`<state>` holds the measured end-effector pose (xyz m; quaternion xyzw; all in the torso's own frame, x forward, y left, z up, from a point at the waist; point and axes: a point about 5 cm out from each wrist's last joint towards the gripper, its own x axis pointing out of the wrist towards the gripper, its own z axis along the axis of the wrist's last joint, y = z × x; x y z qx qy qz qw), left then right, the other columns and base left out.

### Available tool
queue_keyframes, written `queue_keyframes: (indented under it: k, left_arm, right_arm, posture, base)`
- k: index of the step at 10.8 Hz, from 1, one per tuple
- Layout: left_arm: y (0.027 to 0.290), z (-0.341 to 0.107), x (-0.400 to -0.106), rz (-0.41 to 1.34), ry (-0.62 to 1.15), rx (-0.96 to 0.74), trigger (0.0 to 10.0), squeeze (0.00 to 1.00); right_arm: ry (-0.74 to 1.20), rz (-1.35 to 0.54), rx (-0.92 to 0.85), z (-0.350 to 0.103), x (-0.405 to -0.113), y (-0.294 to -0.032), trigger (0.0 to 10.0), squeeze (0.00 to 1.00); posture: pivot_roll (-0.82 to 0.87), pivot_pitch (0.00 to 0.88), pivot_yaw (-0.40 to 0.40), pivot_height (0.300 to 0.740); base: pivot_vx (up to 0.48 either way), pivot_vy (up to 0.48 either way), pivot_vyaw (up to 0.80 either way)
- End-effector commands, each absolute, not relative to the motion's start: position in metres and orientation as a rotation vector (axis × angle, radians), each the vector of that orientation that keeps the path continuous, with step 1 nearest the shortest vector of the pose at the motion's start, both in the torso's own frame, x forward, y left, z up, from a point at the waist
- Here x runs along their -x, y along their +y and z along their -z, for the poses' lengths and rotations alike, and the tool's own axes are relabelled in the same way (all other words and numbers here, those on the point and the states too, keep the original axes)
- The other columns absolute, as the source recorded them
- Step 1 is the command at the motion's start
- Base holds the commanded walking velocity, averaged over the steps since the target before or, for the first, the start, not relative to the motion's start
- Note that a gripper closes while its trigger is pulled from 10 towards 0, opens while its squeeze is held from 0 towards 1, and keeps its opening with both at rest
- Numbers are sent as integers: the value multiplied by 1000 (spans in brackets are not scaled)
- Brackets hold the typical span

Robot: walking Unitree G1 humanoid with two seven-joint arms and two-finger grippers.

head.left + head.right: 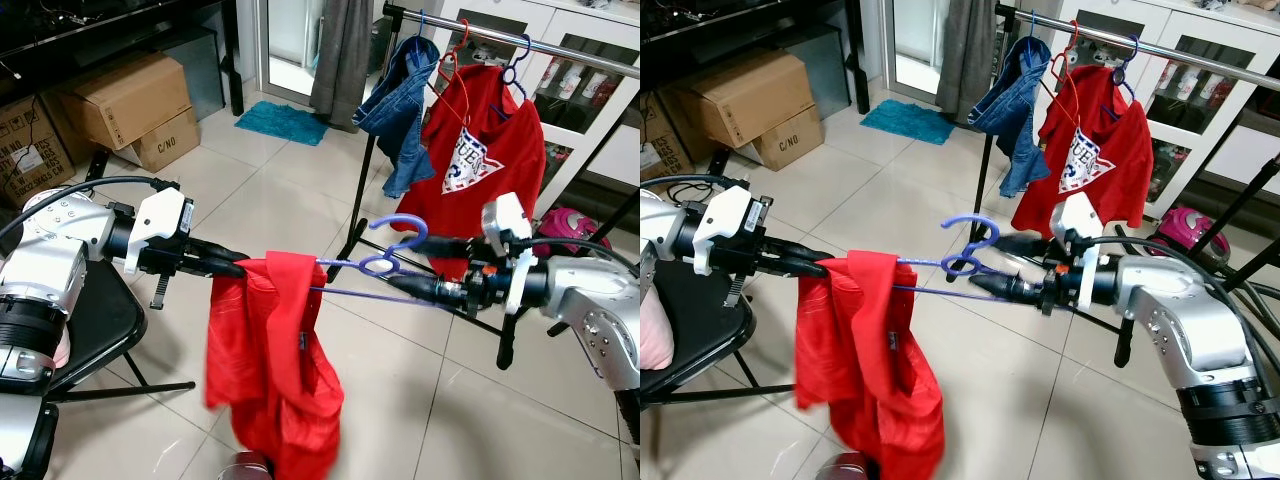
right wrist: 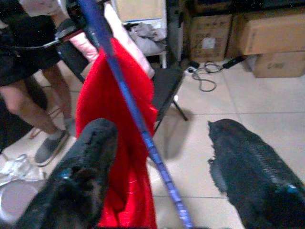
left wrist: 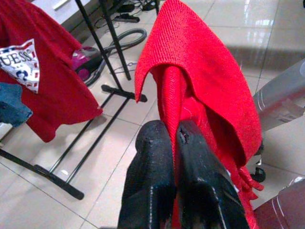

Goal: Hang hanger

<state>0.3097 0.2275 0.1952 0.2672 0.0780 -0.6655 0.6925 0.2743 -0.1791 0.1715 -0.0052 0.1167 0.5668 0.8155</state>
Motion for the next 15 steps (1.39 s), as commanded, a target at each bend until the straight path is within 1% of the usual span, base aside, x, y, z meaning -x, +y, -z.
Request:
queue_keyframes:
  k: [1, 4, 9, 15]
  left_arm:
    - [225, -202, -312, 1493, 146, -631, 0, 0]
    - [225, -206, -314, 1471, 104, -647, 0, 0]
    - [222, -206, -317, 1459, 63, -600, 0, 0]
    - [223, -211, -322, 1430, 42, -566, 0, 0]
  right_arm:
    - [240, -1238, 17, -177, -272, -177, 0, 0]
    - [275, -1259, -17, -175, -270, -178, 0, 0]
    - [269, -1258, -46, -175, -272, -171, 0, 0]
    - [250, -1247, -52, -178, -274, -169, 0, 0]
  posture:
    - [75, 0, -55, 740]
    - [74, 0, -57, 740]
    - [75, 0, -58, 740]
    - [76, 0, -56, 740]
  base:
    - [0, 0, 0]
    - [0, 0, 0]
    - [0, 0, 0]
    - [0, 0, 0]
